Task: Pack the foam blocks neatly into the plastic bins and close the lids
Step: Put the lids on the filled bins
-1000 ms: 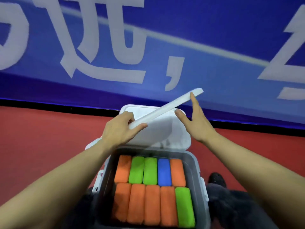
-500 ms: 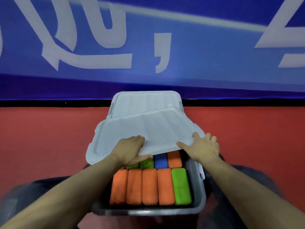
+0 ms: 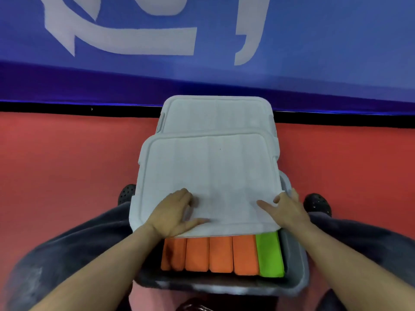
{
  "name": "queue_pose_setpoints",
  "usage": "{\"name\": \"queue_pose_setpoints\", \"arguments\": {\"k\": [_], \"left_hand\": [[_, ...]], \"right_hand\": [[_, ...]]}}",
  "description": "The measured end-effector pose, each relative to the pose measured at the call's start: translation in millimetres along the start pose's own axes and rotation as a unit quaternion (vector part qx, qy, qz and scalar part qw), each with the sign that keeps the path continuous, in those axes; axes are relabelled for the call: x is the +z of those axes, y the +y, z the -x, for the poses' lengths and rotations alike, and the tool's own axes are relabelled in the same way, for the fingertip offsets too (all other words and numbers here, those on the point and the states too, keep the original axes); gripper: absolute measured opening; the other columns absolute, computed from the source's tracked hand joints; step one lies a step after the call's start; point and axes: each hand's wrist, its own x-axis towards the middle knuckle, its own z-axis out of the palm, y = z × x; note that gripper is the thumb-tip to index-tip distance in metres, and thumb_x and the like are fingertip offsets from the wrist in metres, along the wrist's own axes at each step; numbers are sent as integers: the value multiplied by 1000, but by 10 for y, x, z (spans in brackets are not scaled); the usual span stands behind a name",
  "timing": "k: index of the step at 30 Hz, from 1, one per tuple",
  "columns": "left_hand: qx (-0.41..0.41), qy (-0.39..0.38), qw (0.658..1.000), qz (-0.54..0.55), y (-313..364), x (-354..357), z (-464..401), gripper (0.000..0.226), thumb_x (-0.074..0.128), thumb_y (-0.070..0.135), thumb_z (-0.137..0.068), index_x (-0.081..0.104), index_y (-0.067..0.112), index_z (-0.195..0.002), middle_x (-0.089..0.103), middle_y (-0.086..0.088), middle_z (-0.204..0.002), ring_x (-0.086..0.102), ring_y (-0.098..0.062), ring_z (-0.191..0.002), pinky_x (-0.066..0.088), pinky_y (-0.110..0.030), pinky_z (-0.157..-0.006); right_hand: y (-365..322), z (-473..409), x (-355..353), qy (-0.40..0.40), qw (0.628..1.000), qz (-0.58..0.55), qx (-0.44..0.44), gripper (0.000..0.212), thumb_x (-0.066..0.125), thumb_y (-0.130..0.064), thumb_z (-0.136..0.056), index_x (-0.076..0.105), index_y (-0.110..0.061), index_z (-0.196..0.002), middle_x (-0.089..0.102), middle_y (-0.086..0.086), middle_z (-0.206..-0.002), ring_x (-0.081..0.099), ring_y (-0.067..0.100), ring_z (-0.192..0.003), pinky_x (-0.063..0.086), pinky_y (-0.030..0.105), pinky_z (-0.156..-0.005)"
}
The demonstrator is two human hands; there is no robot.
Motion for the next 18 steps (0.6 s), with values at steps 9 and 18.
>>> {"name": "queue_pose_setpoints", "arguments": {"k": [9, 18], "left_hand": [[-515, 76, 812, 263, -715, -223, 91, 130, 72, 88, -49, 37, 11, -147, 50, -14, -145, 52, -36, -128, 46, -57, -106], [-602, -34, 781, 162, -724, -288, 209, 95, 53, 75, -87, 26, 18, -159, 24, -26, -159, 21, -45, -146, 24, -58, -117]], "right_hand": [[13, -128, 128, 22, 995, -95, -1, 86, 68, -73, -77, 48, -14, -137, 41, 7, -147, 39, 31, -138, 35, 46, -114], [32, -107, 52, 5, 991, -109, 73, 112, 57, -84, -69, 29, -18, -155, 35, 18, -148, 31, 40, -137, 28, 49, -115]]}}
